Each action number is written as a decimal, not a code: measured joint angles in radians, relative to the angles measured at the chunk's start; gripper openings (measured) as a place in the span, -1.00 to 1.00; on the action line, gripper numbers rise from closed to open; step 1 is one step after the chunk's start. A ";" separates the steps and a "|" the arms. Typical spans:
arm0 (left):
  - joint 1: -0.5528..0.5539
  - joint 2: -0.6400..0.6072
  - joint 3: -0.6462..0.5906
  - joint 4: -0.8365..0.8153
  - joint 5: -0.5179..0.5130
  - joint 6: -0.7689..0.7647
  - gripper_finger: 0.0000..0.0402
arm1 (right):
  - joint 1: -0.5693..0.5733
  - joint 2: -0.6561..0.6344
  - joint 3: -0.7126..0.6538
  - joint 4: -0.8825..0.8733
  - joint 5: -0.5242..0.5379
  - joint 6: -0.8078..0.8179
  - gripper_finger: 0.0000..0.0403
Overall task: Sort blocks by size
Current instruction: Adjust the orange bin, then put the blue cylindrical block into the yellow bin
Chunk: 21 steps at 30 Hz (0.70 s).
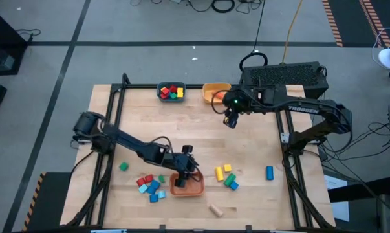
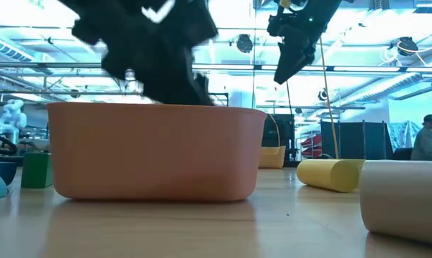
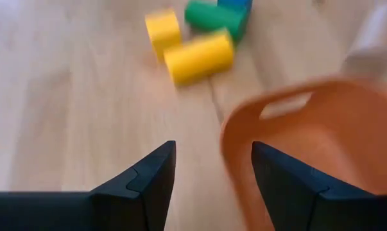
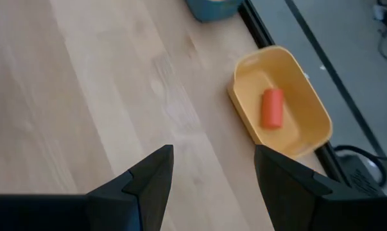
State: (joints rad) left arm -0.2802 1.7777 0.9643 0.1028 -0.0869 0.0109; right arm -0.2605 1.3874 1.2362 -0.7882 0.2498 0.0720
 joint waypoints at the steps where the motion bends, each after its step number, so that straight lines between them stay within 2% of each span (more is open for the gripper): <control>1: -0.001 -0.025 0.000 -0.010 0.000 -0.003 0.02 | 0.010 -0.001 0.000 -0.012 0.018 0.006 0.02; 5: -0.010 -0.137 0.001 -0.094 -0.001 -0.047 0.02 | 0.052 -0.010 0.000 -0.057 0.064 0.037 0.02; 9: -0.047 -0.245 0.001 -0.307 -0.018 -0.171 0.02 | 0.096 -0.013 0.000 -0.107 0.064 0.075 0.02; 11: -0.083 -0.288 0.000 -0.434 -0.057 -0.269 0.02 | 0.124 -0.014 -0.005 -0.110 0.065 0.089 0.02; 15: -0.160 -0.333 -0.001 -0.583 -0.176 -0.454 0.02 | 0.181 -0.020 -0.047 -0.111 0.063 0.115 0.02; 18: -0.185 -0.344 -0.001 -0.572 -0.232 -0.474 0.02 | 0.223 -0.036 -0.099 -0.136 0.061 0.153 0.02; 21: -0.168 -0.345 -0.001 -0.479 -0.273 -0.376 0.02 | 0.272 -0.053 -0.166 -0.190 0.031 0.200 0.02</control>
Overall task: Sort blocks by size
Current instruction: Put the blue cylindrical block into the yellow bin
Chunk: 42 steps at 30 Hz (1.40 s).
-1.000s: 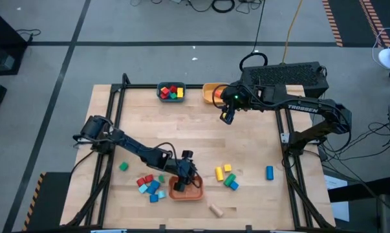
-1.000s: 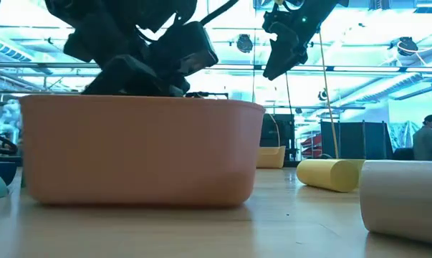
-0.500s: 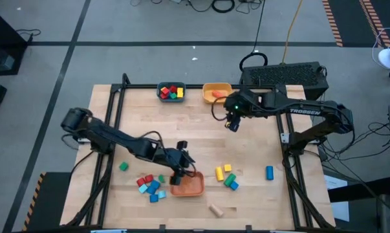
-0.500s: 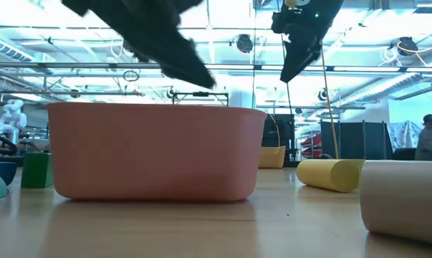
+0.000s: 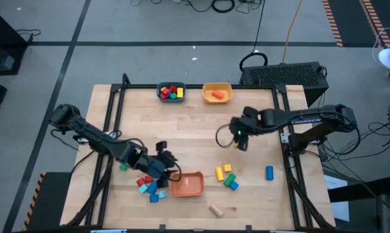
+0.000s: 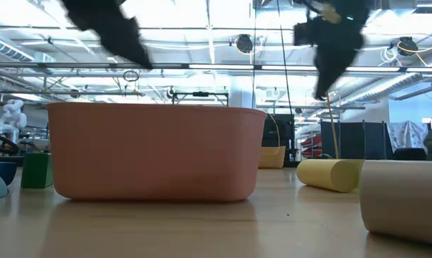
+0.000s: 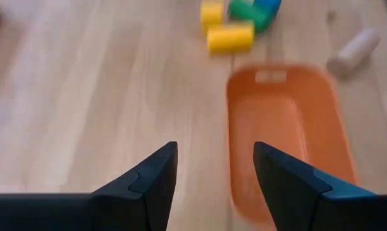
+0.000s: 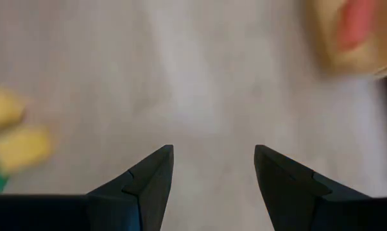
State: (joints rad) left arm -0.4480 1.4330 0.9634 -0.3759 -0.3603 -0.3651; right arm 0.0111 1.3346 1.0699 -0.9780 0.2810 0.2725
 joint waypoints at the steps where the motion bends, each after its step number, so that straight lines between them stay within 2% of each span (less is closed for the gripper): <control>1: 0.014 0.000 0.000 0.035 0.002 0.055 0.02 | 0.020 -0.005 -0.023 -0.018 -0.027 0.010 0.02; 6: 0.133 0.025 0.000 0.248 0.136 0.266 0.02 | 0.134 -0.035 -0.124 -0.076 -0.142 0.117 0.02; 12: 0.268 0.105 0.002 0.392 0.352 0.630 0.02 | 0.271 -0.037 -0.169 -0.180 -0.184 0.258 0.02; 16: 0.361 0.180 0.066 0.387 0.487 0.713 0.02 | 0.328 -0.037 -0.171 -0.181 -0.184 0.308 0.02; 21: 0.413 0.291 0.165 0.341 0.597 0.800 0.02 | 0.379 -0.037 -0.171 -0.174 -0.252 0.342 0.02; 24: 0.423 0.342 0.213 0.323 0.610 0.827 0.02 | 0.406 -0.036 -0.171 -0.222 -0.261 0.437 0.02; 30: 0.428 0.367 0.235 0.312 0.582 0.812 0.02 | 0.446 -0.036 -0.171 -0.277 -0.261 0.887 0.02; 33: 0.428 0.367 0.235 0.312 0.559 0.770 0.02 | 0.486 -0.036 -0.189 -0.273 -0.274 0.992 0.01; 36: 0.425 0.367 0.235 0.289 0.557 0.764 0.02 | 0.524 -0.036 -0.242 -0.269 -0.333 1.102 -0.04; 39: 0.422 0.367 0.235 0.240 0.545 0.763 0.02 | 0.562 -0.036 -0.304 -0.214 -0.382 1.202 -0.10; 42: 0.420 0.367 0.235 0.205 0.527 0.763 0.02 | 0.593 -0.036 -0.343 -0.132 -0.387 1.259 -0.15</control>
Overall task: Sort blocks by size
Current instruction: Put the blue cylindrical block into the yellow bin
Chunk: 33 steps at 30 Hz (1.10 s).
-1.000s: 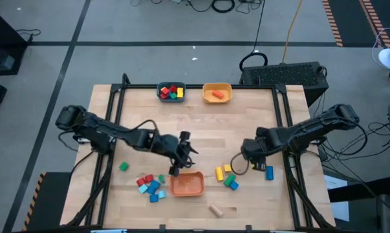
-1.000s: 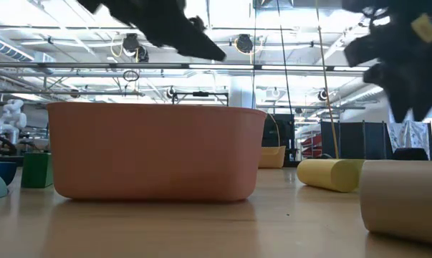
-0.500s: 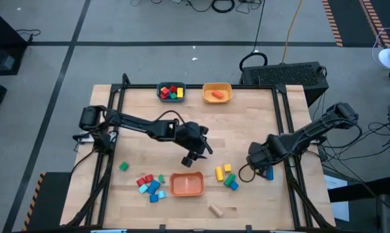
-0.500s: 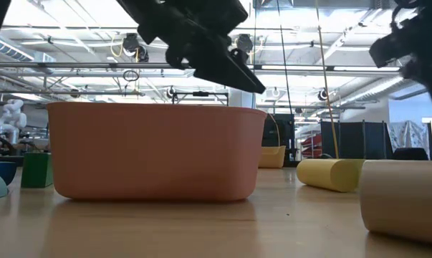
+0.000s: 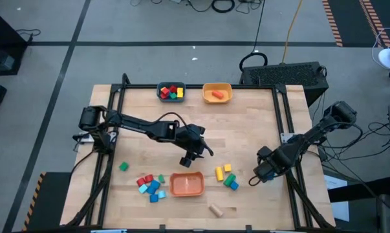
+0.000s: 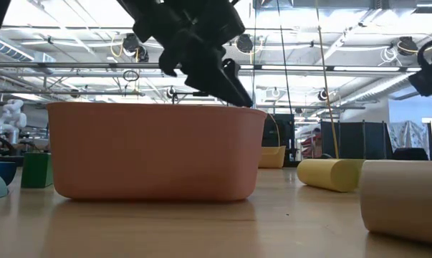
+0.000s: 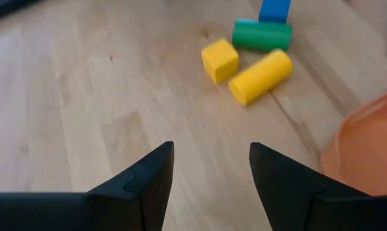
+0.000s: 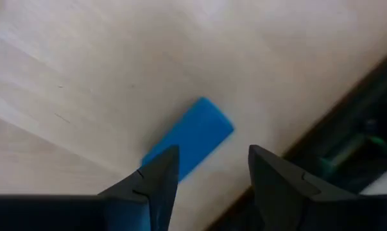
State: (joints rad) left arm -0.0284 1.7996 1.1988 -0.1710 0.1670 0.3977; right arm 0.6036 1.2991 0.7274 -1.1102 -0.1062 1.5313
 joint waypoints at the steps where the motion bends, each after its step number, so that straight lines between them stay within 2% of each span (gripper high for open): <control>1: 0.000 0.000 0.000 -0.007 -0.004 -0.001 0.02 | 0.008 0.000 -0.007 0.026 0.001 0.015 -0.16; 4: 0.000 0.000 0.000 -0.006 -0.014 -0.021 0.02 | 0.035 0.000 -0.019 0.090 0.005 0.062 -0.19; 11: 0.002 0.000 0.000 0.014 -0.018 -0.022 0.02 | 0.105 0.003 -0.054 0.118 0.032 0.225 -0.15; 20: 0.002 0.000 0.000 0.024 -0.033 -0.018 0.02 | 0.132 0.003 -0.159 0.352 0.078 0.282 -0.03; 23: 0.002 0.000 0.000 0.024 -0.044 -0.018 0.02 | 0.132 0.003 -0.160 0.352 0.143 0.263 -0.15; 27: 0.002 0.000 0.000 0.026 -0.045 -0.003 0.02 | 0.132 0.003 -0.160 0.359 0.218 0.212 -0.45; 33: 0.002 -0.001 0.000 0.070 -0.063 0.003 0.02 | 0.131 0.003 -0.156 0.380 0.364 0.114 -0.45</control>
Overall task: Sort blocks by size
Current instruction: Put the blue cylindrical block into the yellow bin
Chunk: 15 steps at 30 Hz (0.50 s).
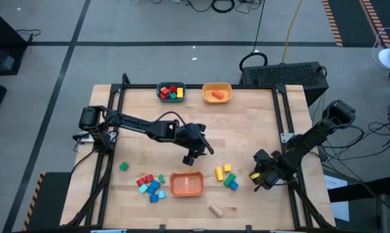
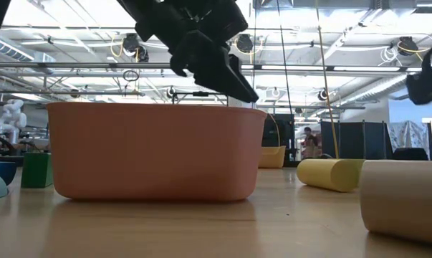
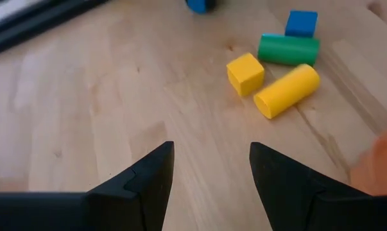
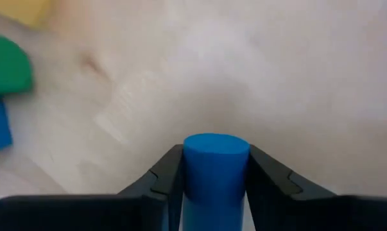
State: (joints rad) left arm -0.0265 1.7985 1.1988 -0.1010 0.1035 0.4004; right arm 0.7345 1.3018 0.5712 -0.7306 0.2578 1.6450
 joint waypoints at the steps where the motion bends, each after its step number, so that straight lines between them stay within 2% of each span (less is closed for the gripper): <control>1: 0.000 0.000 0.000 0.013 0.000 0.000 0.02 | 0.000 0.000 0.005 -0.002 0.039 -0.022 -0.45; 5: 0.000 0.000 0.000 0.074 0.000 -0.018 0.02 | -0.009 0.000 0.047 -0.011 0.276 -0.110 -0.45; 12: 0.000 0.000 -0.017 0.206 0.002 -0.120 0.02 | -0.032 -0.002 0.158 -0.006 0.804 -0.323 -0.45; 15: 0.000 0.000 -0.023 0.256 0.004 -0.134 0.02 | -0.034 -0.002 0.210 0.030 0.957 -0.451 -0.45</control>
State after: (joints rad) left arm -0.0265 1.7985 1.1755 0.1546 0.1078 0.2668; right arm 0.7006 1.3003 0.7814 -0.7010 1.2152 1.1940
